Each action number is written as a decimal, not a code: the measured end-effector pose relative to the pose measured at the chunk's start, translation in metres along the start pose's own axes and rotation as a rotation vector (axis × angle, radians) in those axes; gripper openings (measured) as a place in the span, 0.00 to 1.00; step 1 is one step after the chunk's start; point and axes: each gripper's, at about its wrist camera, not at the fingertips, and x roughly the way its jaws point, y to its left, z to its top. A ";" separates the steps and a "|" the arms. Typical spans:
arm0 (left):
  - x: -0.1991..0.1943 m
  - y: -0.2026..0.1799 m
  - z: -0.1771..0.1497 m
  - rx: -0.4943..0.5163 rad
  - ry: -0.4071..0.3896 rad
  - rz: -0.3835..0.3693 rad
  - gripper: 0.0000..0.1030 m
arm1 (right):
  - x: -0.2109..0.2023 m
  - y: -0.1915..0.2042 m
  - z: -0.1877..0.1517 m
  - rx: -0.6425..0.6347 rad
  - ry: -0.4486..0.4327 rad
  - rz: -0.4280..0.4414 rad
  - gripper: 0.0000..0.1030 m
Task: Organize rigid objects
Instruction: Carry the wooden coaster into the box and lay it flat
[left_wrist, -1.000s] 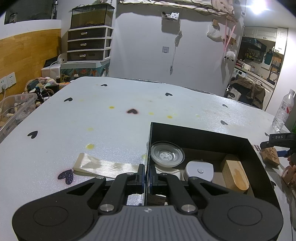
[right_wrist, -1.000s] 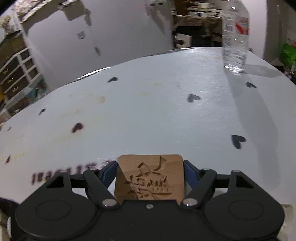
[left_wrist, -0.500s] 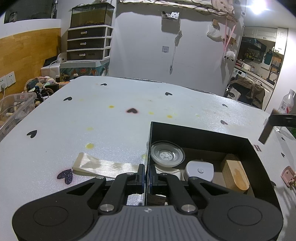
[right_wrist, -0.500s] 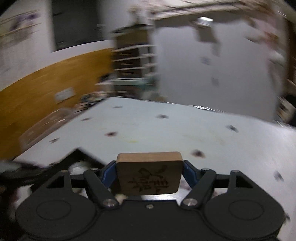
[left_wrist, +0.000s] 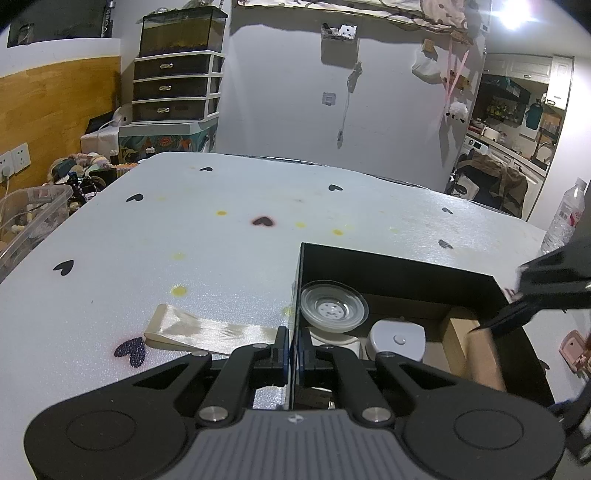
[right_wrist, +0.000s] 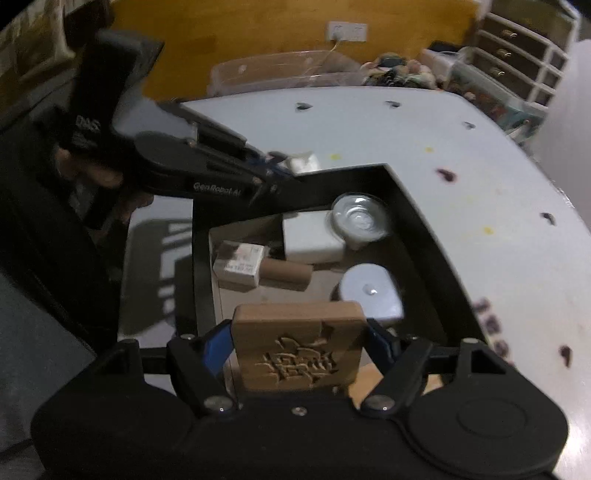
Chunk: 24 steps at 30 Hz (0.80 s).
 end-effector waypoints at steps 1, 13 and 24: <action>0.000 0.000 0.000 0.000 0.000 0.000 0.04 | 0.005 -0.001 0.002 0.018 0.004 0.012 0.74; -0.001 0.000 0.000 -0.006 0.001 -0.012 0.04 | 0.011 -0.028 0.018 0.212 -0.097 0.059 0.47; 0.000 0.001 0.000 -0.005 0.002 -0.012 0.04 | 0.026 -0.033 0.010 0.285 -0.079 0.046 0.46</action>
